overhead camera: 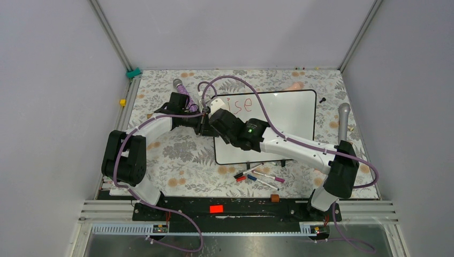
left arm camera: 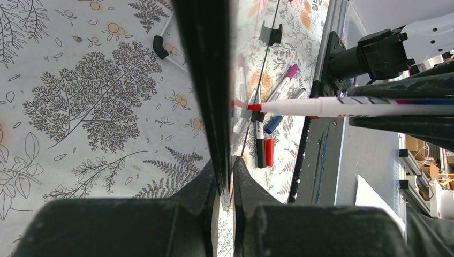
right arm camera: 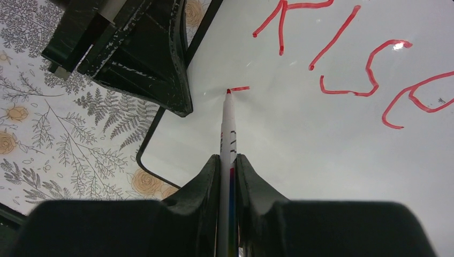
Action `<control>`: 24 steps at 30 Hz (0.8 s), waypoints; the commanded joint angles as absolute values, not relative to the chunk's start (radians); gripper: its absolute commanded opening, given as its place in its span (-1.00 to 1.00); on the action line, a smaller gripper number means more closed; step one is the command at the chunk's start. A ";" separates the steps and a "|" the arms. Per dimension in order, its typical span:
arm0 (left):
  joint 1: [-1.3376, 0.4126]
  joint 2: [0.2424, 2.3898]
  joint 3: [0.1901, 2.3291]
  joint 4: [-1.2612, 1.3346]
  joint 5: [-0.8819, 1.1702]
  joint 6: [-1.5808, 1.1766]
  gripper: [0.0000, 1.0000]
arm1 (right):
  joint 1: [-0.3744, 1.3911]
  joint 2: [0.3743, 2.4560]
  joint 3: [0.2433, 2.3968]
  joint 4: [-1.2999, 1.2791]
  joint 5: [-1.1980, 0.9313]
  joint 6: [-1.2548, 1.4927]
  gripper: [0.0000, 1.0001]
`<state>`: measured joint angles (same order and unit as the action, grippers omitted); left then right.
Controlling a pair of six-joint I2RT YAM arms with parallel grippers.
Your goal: Write a sentence on the whiteboard
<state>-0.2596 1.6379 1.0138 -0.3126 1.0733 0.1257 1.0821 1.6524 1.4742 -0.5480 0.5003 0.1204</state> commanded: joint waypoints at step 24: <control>-0.288 1.638 0.993 -0.376 0.898 0.213 -1.00 | 1.060 1.638 1.484 -0.566 0.575 0.093 -1.00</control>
